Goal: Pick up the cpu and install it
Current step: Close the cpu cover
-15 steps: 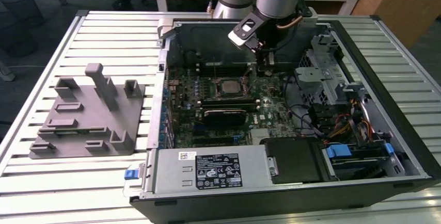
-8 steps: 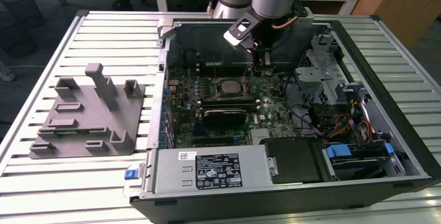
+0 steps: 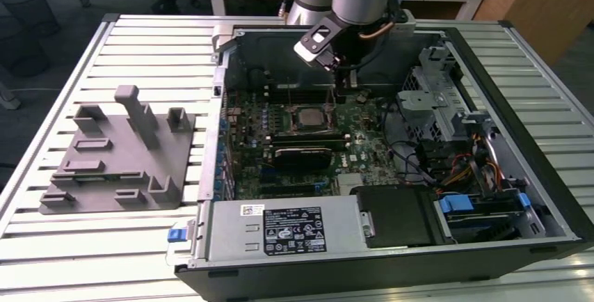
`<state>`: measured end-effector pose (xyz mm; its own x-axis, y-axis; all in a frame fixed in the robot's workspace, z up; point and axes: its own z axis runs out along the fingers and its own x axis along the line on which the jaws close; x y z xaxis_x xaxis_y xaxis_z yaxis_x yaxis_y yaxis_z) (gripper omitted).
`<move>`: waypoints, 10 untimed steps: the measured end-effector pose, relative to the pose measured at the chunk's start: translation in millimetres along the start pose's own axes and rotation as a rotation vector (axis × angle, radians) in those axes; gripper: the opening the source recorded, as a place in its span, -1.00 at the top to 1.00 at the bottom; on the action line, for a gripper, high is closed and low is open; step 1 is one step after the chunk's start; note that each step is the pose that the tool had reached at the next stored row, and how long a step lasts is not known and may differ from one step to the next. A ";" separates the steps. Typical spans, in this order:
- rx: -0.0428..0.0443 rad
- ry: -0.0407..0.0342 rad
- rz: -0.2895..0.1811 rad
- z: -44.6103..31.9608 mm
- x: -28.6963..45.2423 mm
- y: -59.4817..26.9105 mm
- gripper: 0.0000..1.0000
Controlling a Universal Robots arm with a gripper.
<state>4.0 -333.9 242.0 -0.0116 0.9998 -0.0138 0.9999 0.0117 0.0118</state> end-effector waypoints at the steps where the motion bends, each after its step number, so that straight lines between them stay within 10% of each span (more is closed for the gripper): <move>1: 0.0000 0.0000 0.000 0.0 0.0 -1.2 0.79; 10: -0.0001 0.0000 0.000 0.0 0.2 -11.9 0.79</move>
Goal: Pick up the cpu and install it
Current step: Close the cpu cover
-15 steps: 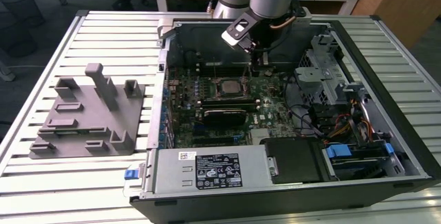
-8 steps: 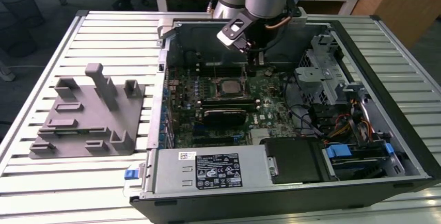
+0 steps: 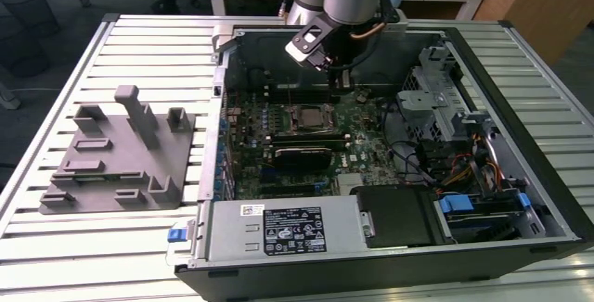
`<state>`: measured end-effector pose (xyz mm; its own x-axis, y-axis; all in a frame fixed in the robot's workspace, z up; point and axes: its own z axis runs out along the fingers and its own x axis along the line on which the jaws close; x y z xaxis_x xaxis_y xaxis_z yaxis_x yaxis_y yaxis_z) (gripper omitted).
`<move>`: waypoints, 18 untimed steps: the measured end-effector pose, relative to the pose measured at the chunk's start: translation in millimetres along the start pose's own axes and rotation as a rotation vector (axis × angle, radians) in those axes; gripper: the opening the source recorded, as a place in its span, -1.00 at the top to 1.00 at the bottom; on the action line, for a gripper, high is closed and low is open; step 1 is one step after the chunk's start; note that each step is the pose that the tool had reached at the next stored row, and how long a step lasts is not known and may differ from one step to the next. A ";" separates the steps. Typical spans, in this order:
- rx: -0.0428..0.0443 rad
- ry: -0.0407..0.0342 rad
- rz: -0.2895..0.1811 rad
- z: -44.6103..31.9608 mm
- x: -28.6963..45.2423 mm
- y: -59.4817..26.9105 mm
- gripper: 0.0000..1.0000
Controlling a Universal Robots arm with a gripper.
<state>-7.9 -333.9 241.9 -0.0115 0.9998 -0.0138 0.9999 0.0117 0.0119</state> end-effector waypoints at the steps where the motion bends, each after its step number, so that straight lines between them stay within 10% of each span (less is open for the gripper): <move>1: 0.0000 0.0000 0.000 0.0 0.0 -1.1 0.79; 18: 0.0000 0.0000 0.000 0.0 0.1 -7.3 0.79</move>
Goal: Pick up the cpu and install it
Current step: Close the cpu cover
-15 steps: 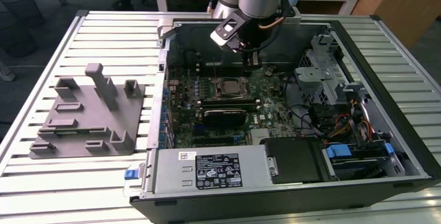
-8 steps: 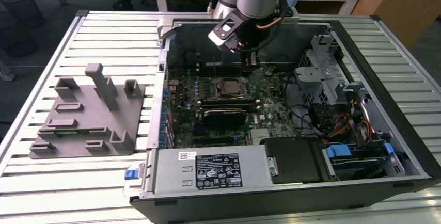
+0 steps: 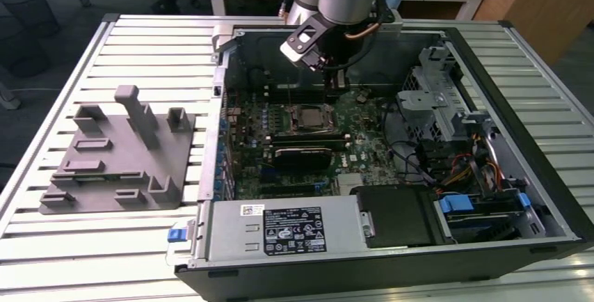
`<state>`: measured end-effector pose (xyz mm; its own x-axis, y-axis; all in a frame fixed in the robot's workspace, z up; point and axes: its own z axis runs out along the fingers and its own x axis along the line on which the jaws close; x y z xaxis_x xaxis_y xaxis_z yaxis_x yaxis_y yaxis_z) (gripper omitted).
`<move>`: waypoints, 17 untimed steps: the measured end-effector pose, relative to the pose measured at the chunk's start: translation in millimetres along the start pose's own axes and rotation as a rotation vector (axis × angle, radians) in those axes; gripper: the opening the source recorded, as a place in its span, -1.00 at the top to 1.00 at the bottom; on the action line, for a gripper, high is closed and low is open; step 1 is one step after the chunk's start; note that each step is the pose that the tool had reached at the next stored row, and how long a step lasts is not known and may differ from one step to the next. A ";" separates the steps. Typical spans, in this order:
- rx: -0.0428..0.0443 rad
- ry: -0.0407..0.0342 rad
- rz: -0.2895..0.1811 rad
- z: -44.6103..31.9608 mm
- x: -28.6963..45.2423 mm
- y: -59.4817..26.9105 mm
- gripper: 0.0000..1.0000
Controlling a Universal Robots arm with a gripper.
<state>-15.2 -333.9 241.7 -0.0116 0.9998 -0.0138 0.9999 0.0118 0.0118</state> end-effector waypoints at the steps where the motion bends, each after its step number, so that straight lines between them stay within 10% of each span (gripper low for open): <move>1: 0.0000 0.0000 0.000 0.0 0.0 -0.2 0.79; 17: 0.0000 0.0000 0.000 3.1 0.2 -12.7 0.79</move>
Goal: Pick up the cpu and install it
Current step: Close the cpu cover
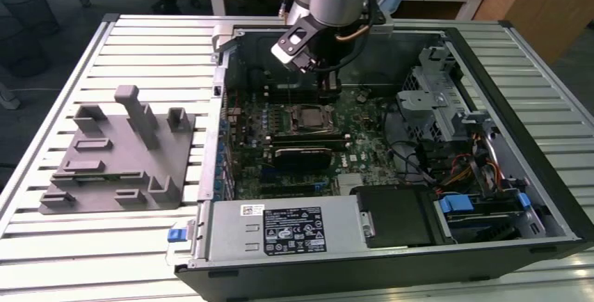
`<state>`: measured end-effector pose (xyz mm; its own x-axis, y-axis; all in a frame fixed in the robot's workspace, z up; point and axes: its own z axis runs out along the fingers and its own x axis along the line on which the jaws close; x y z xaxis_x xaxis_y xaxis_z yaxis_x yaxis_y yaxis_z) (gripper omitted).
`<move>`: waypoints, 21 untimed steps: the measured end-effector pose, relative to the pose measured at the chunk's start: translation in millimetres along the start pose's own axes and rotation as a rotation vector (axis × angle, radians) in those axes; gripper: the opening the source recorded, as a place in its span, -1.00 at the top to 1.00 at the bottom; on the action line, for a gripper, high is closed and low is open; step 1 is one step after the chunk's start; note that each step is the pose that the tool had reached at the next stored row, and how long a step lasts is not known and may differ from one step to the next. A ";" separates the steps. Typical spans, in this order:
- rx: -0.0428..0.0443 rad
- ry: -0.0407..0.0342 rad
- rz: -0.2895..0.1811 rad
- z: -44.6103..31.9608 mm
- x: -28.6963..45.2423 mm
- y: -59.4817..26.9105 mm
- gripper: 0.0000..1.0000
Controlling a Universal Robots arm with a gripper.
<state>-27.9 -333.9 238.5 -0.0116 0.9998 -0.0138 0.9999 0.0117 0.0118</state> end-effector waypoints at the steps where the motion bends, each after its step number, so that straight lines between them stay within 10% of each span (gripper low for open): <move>1: 0.0000 0.0000 0.000 0.2 0.0 -0.3 0.79; 21: 0.0000 0.0000 0.000 2.6 0.2 -13.8 0.79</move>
<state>-41.7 -333.9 235.7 -0.0115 0.9998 -0.0138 0.9999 0.0117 0.0118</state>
